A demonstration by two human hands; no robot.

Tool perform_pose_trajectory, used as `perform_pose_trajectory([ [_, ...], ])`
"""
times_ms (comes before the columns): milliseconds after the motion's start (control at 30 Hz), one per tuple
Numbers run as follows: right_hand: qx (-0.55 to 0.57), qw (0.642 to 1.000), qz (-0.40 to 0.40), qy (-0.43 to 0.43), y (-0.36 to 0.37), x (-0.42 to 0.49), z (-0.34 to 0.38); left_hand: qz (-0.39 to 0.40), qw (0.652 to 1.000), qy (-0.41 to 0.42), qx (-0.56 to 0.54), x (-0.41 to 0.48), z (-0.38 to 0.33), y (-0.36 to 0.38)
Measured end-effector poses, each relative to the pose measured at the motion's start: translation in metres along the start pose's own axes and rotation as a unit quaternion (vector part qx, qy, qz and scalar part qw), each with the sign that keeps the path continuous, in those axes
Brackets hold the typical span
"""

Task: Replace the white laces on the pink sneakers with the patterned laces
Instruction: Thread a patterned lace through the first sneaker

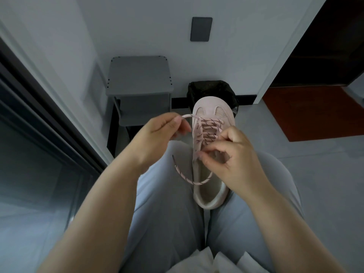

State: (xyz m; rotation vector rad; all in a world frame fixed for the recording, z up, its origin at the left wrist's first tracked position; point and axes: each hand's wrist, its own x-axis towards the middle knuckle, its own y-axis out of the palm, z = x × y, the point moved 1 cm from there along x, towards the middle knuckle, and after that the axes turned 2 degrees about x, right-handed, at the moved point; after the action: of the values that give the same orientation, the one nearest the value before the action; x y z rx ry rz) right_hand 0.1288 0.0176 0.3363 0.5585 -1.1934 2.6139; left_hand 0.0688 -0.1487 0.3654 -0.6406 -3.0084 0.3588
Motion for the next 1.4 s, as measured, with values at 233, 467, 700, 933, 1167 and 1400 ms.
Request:
perform_pose_trajectory([
  [233, 0.068, 0.997, -0.023, -0.001, 0.008, 0.000, 0.017, 0.093, 0.960, -0.003, -0.263, -0.013, 0.011, 0.027],
  [467, 0.152, 0.988, -0.004, 0.008, 0.011, -0.001, 0.019, 0.088, 0.940, 0.005, -0.331, -0.014, 0.008, 0.029],
  [700, 0.179, 0.983, -0.025, 0.038, 0.013, -0.001, 0.017, 0.085, 0.939, 0.000, -0.333, -0.013, 0.014, 0.032],
  [933, 0.115, 0.992, -0.056, 0.011, -0.004, -0.004, 0.007, -0.134, 0.984, -0.004, 0.118, -0.013, 0.020, 0.012],
  [1167, -0.063, 0.995, -0.068, -0.048, 0.004, -0.005, 0.012, -0.019, 0.936, 0.197, 0.293, -0.017, 0.010, 0.004],
  [1400, -0.073, 0.996, -0.053, -0.028, 0.009, -0.004, 0.014, -0.042, 0.936, 0.229, 0.263, -0.023, 0.006, 0.003],
])
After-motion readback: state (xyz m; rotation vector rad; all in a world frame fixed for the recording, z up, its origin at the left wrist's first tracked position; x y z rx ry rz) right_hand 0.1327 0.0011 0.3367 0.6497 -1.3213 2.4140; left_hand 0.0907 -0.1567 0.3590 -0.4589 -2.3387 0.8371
